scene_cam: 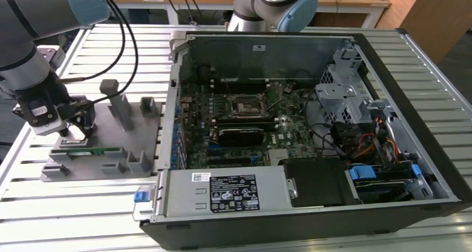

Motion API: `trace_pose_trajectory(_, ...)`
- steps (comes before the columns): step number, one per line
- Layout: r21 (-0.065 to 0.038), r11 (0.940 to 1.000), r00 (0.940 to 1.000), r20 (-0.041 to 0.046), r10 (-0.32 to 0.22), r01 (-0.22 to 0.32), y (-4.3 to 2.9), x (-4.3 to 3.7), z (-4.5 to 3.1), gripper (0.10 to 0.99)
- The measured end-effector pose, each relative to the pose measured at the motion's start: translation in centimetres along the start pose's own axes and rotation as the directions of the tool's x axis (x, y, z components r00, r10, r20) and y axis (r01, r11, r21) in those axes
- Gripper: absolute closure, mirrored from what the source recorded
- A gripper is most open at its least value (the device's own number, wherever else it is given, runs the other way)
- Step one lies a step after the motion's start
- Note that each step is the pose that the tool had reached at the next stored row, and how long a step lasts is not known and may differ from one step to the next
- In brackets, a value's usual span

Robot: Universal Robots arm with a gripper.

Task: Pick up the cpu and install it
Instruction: 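Pick up the cpu and move it towards the insertion slot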

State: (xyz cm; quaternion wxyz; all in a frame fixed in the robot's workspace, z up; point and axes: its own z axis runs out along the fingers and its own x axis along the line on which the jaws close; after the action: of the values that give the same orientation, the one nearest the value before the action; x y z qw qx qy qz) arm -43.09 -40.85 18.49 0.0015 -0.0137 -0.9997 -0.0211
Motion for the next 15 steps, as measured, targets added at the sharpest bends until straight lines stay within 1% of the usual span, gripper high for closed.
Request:
trace_pose_trajectory(3, 0.0, 1.0, 1.0, -0.0001, -0.01, 0.01, 0.01, 0.0, 0.0, 0.553)
trace_pose_trajectory(9, 0.0, 0.9999, 0.9999, 0.0, -0.011, 0.011, 0.0, -0.01, 0.02, 0.553)
trace_pose_trajectory(11, -0.001, 0.9999, 0.9999, 0.0001, -0.012, 0.012, 0.0, 0.0, 0.01, 0.537)
trace_pose_trajectory(12, 0.0, 0.9999, 0.9999, 0.0005, -0.012, 0.012, 0.0, 0.03, -0.03, 0.478)
trace_pose_trajectory(15, 0.0, 0.9999, 0.9999, 0.0029, -0.012, 0.012, 0.01, 0.16, -0.14, 0.478)
